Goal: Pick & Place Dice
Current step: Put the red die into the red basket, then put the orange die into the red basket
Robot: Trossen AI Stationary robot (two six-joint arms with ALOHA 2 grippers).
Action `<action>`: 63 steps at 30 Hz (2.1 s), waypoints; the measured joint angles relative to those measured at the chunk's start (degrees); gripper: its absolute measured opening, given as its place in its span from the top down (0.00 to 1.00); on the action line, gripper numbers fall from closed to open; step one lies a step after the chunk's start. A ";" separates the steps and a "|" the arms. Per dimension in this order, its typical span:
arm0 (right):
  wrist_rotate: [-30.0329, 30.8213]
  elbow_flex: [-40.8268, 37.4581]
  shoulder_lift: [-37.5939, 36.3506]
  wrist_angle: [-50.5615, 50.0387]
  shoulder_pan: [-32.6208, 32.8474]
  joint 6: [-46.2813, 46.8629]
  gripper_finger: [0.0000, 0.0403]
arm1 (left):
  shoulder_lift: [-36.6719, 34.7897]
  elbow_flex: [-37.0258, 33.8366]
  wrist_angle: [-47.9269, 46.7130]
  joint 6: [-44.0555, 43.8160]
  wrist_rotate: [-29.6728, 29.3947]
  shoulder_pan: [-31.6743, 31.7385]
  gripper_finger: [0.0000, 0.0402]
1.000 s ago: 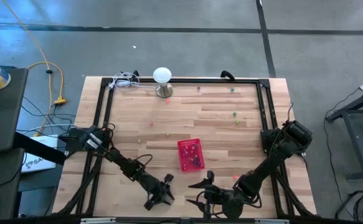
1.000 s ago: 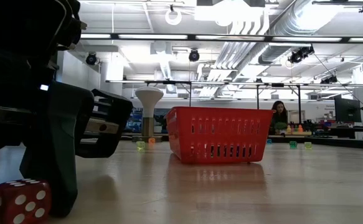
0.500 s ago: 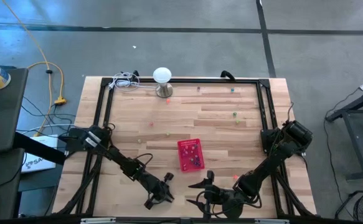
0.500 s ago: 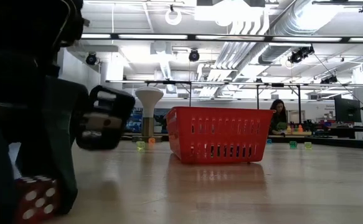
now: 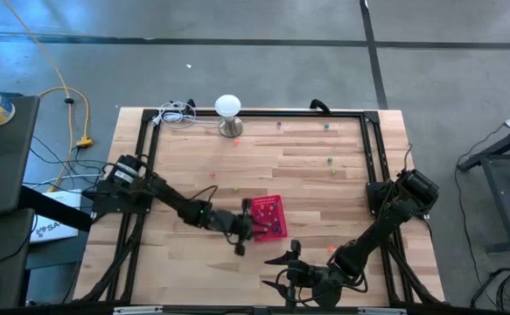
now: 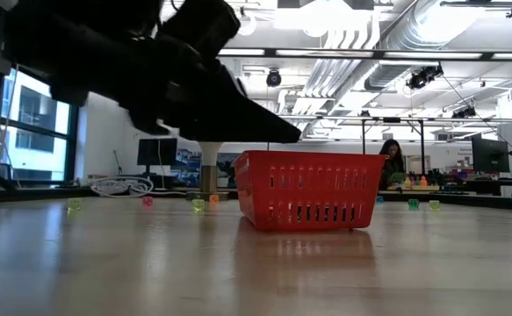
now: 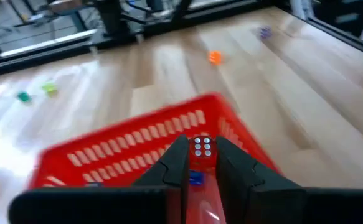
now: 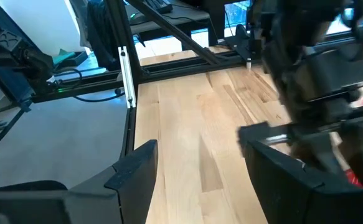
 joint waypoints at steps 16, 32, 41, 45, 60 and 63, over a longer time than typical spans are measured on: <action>0.69 0.00 0.00 -1.31 0.00 0.11 0.43 | -0.04 0.02 0.54 -6.04 -1.09 1.94 0.52; 9.75 0.02 -0.02 -30.02 -11.47 31.36 0.43 | -0.04 0.04 0.99 -1.35 -3.61 0.27 0.51; 5.82 0.02 -0.02 -32.65 -15.22 33.43 0.43 | -0.07 0.04 1.04 -1.24 -5.84 0.27 0.51; 4.85 0.01 -0.02 -33.20 -15.95 33.55 0.43 | -0.07 0.04 1.59 -0.24 -5.90 0.27 0.51; 3.24 0.04 -0.02 -40.14 -15.98 38.99 0.43 | -0.09 0.09 5.55 4.83 -7.26 -1.40 0.51; 3.55 0.04 -0.26 -39.58 -14.64 35.34 0.43 | -0.11 0.09 5.98 4.82 -9.41 -2.23 0.51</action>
